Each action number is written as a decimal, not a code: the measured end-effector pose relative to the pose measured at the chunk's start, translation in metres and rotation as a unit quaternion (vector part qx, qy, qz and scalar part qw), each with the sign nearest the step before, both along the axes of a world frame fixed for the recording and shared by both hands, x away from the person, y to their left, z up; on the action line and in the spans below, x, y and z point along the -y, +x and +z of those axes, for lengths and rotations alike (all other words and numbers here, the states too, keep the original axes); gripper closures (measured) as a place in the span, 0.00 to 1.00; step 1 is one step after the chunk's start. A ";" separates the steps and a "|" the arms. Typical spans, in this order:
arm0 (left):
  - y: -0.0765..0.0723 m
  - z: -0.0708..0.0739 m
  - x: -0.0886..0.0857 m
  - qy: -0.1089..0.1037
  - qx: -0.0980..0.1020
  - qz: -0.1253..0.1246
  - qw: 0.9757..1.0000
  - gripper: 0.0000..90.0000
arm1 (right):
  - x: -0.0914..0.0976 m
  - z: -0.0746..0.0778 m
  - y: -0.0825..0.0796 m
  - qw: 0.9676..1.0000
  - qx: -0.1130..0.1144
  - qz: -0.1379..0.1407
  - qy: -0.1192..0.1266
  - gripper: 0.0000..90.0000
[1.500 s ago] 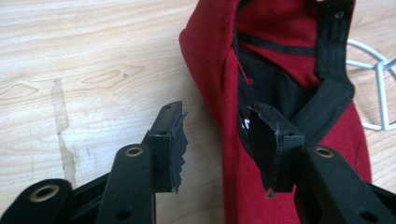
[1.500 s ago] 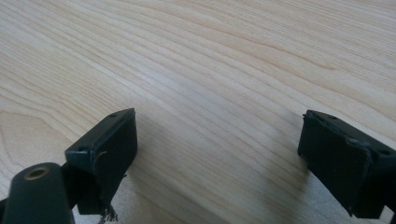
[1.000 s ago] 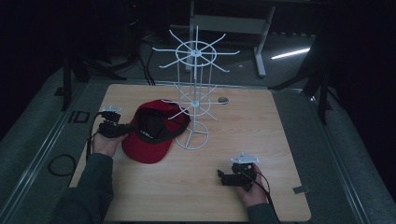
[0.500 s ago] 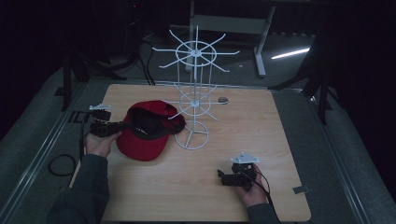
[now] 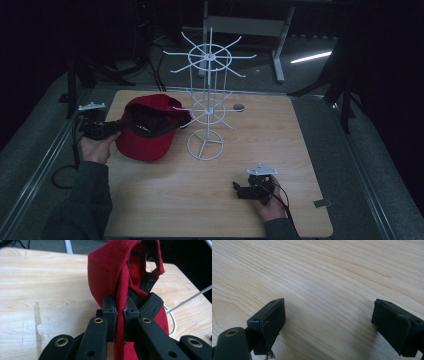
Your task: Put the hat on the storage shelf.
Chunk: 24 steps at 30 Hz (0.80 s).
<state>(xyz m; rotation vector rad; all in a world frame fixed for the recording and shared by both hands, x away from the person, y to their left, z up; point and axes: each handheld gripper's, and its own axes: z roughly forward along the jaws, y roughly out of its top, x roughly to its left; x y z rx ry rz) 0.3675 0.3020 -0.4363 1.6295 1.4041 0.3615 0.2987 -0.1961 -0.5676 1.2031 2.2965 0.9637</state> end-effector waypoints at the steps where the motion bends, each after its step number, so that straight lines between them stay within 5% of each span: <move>1: -0.001 0.003 -0.001 0.002 0.003 0.002 1.000 0.94 | 0.000 0.000 0.000 1.000 0.000 0.000 0.000 0.13; 24: 0.002 0.067 -0.004 0.001 0.066 0.046 0.997 0.94 | 0.000 0.000 0.000 1.000 0.001 0.001 0.000 0.13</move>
